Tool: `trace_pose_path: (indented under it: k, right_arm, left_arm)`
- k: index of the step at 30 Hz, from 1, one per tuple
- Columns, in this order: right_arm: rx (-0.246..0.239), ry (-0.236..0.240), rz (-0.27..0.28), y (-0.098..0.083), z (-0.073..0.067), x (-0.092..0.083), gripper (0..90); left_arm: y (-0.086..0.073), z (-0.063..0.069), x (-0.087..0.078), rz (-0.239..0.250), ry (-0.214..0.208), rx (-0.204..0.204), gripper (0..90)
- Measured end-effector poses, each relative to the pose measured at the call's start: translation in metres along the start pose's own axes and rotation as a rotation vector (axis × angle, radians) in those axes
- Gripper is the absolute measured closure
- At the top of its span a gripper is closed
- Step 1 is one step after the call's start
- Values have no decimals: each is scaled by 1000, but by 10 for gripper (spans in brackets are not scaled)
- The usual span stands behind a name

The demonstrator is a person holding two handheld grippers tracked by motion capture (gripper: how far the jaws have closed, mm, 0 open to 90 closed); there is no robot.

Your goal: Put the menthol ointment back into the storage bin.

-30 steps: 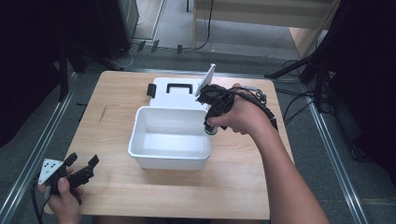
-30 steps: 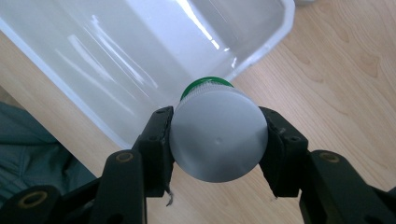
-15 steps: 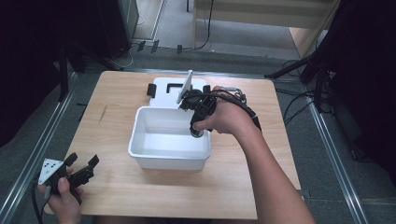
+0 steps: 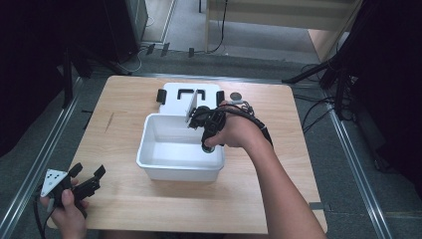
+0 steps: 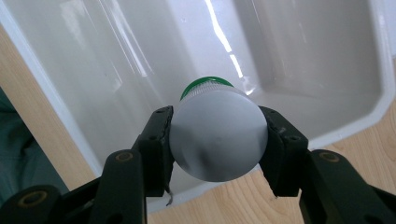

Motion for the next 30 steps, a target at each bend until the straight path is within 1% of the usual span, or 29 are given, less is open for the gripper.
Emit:
trace_pose_path:
  k: [5, 10, 12, 14, 21, 23, 24, 27, 30]
  right_arm:
    - [-28, 9, 3, 2, -2, 11, 515]
    - [-44, 11, -14, 3, -5, 23, 515]
    - [-42, 16, -14, 4, -5, 27, 515]
    - [-50, 20, -11, 4, -4, 31, 515]
    - [-50, 31, -28, 6, -6, 45, 515]
    - [-54, 38, -29, 8, -6, 49, 515]
    - [-48, 42, -32, 9, -8, 51, 514]
    - [-57, 52, -24, 11, -10, 56, 515]
    - [-59, 57, -28, 12, -11, 61, 515]
  left_arm:
    - [0, 0, 0, -1, 0, 1, 147]
    - [0, 0, 0, -1, -1, 2, 147]
    - [0, 0, 0, -1, -1, 2, 147]
    - [0, 0, 0, -1, -1, 2, 147]
    - [0, 0, 0, 1, -1, 2, 147]
    - [0, 1, 0, 2, -1, 3, 147]
    - [0, 1, 0, 2, -1, 3, 147]
    - [0, 1, 0, 1, -3, 0, 148]
    - [0, 0, 0, 0, -3, 3, 148]
Point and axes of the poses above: each handheld gripper's, and its own axes: x roughly forward along the jaws, y roughly out of its top, z roughly to its right, the point moved 7 cm from there along x, roughly forward along the jaws, and after that the axes turned 2 degrees about -z, right-handed, at the moved point
